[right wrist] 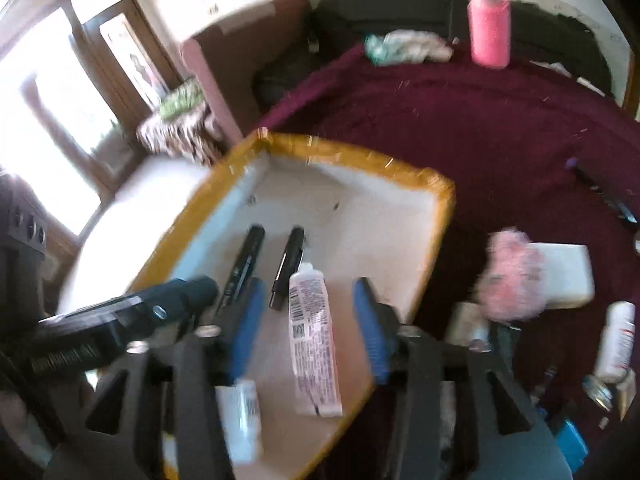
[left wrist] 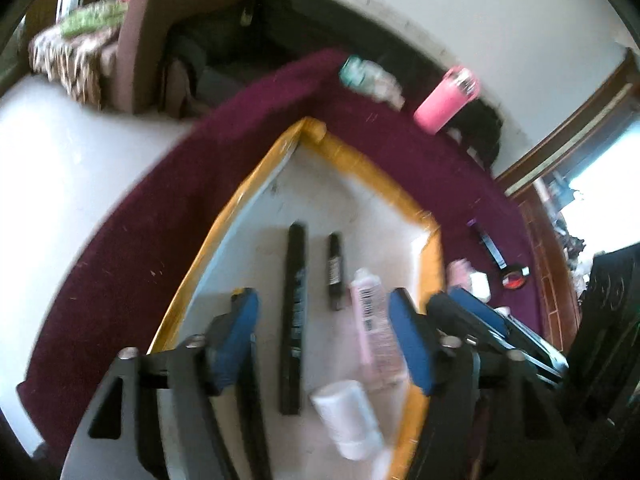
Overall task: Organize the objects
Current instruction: 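Open the right tool to drop the tube while the left tool releases the marker into the tray, then move both tools back over the pile of items, then grasp the blue battery pack with the right tool while the left tool grasps the black gold-banded cosmetic tube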
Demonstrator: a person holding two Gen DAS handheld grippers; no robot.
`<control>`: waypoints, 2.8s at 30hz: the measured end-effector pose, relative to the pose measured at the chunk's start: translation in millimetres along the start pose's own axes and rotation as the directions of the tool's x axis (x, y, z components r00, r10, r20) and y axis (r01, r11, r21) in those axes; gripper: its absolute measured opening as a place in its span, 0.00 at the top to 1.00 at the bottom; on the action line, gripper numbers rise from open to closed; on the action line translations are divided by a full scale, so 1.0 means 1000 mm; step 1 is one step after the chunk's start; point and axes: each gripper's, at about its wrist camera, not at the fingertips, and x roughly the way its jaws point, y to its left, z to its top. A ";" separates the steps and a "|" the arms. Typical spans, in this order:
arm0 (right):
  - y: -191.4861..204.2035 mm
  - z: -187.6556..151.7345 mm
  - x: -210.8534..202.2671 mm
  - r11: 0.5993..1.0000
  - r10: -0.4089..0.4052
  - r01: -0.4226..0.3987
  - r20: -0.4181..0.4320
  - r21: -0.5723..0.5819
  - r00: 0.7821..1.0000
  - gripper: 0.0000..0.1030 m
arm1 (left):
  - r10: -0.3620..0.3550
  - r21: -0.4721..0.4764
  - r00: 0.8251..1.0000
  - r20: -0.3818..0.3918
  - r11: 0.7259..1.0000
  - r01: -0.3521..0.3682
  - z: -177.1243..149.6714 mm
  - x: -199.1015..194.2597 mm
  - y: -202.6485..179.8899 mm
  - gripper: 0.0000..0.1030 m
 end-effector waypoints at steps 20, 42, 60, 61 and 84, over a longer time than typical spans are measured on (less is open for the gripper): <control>-0.073 -0.155 -0.159 0.996 0.065 -0.073 0.128 0.059 0.990 0.41 | -0.115 0.309 0.987 -0.108 0.940 0.144 -0.131 -0.029 -0.148 0.38; -0.133 -0.149 -0.137 0.999 -0.013 0.010 0.060 0.052 0.998 0.41 | -0.026 0.460 0.990 -0.140 0.884 0.088 -0.152 0.010 -0.178 0.48; -0.164 -0.113 -0.106 0.998 -0.058 0.058 -0.001 0.021 0.998 0.41 | 0.026 0.488 0.974 -0.225 0.868 0.090 -0.150 0.058 -0.183 0.67; -0.166 -0.111 -0.105 0.998 -0.063 0.063 -0.001 0.018 0.998 0.41 | 0.037 0.492 0.974 -0.225 0.867 0.080 -0.150 0.061 -0.183 0.67; -0.163 -0.133 -0.100 0.987 -0.158 0.159 -0.077 0.014 0.985 0.66 | -0.019 0.531 0.977 -0.214 0.837 0.133 -0.138 0.057 -0.205 0.77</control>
